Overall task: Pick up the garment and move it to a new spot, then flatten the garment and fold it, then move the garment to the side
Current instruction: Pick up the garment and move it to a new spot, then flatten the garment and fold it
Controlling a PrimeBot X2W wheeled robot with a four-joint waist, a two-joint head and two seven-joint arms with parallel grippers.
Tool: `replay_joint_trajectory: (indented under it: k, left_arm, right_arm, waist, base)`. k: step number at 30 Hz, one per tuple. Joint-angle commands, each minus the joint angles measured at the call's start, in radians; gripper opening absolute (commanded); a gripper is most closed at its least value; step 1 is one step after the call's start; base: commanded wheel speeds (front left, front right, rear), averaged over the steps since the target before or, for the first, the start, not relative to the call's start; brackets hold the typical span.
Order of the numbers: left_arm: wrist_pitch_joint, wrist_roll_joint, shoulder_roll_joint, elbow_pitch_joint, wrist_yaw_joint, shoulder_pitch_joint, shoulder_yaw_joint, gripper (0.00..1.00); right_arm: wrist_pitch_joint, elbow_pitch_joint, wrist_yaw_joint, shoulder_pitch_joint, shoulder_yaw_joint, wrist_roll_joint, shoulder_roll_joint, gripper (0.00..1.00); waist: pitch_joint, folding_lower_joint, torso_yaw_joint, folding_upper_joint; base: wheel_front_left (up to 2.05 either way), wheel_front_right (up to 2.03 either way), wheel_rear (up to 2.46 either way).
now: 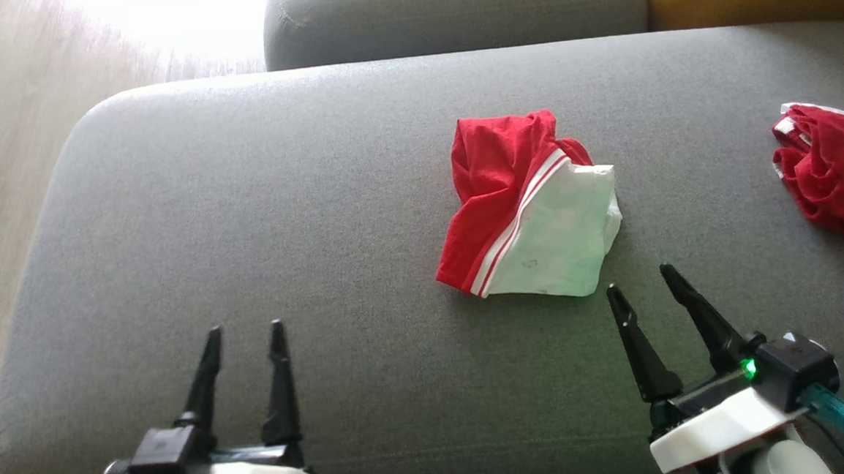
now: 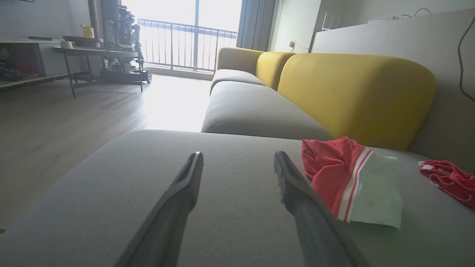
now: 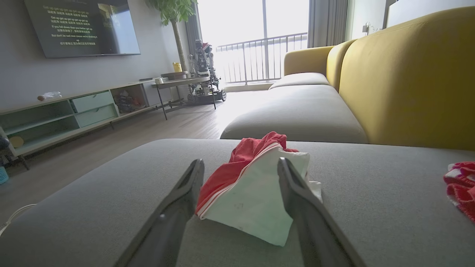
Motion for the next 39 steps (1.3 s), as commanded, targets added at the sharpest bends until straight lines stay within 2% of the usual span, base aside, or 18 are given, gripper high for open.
replay_joint_trajectory:
  k: [1, 27, 29, 32, 36, 39]
  left_arm:
    - [-0.012, -0.007, -0.007, -0.028, 0.008, -0.024, 0.041, 1.0]
    - [-0.012, -0.079, -0.008, -0.015, 0.027, 0.001, 0.047, 1.0]
    - [-0.012, -0.085, -0.008, 0.004, 0.015, 0.0, 0.035, 1.0]
    - [-0.012, -0.068, -0.008, 0.077, -0.031, -0.018, -0.006, 1.0]
    - [-0.012, -0.017, -0.008, 0.204, -0.089, -0.096, -0.074, 1.0]
    - [-0.012, 0.016, -0.008, 0.299, -0.114, -0.178, -0.137, 1.0]
  right_arm:
    - [-0.006, -0.036, 0.0, -0.016, 0.019, -0.002, 0.005, 1.0]
    - [-0.006, -0.034, 0.0, 0.004, 0.012, 0.015, 0.005, 1.0]
    - [-0.006, -0.034, 0.0, 0.003, 0.013, 0.015, 0.005, 1.0]
    - [-0.006, -0.036, 0.0, 0.002, 0.012, 0.015, 0.005, 1.0]
    - [-0.006, -0.04, 0.0, -0.008, 0.019, 0.008, 0.005, 1.0]
    - [-0.006, -0.046, 0.0, -0.023, 0.022, 0.004, 0.005, 1.0]
  waist:
    - [-0.003, 0.0001, 0.0, -0.0001]
    - [-0.032, 0.0001, -0.018, -0.0001]
    - [-0.03, 0.0001, -0.02, -0.0001]
    - [-0.022, 0.0001, -0.025, -0.0001]
    - [0.003, 0.0001, -0.039, -0.0001]
    - [0.035, 0.0001, -0.056, -0.0001]
  base:
    - [0.0, 0.0, 0.0]
    - [0.0, 0.0, 0.0]
    - [0.0, 0.0, 0.0]
    - [0.0, 0.0, 0.0]
    - [0.0, 0.0, 0.0]
    - [0.0, 0.0, 0.0]
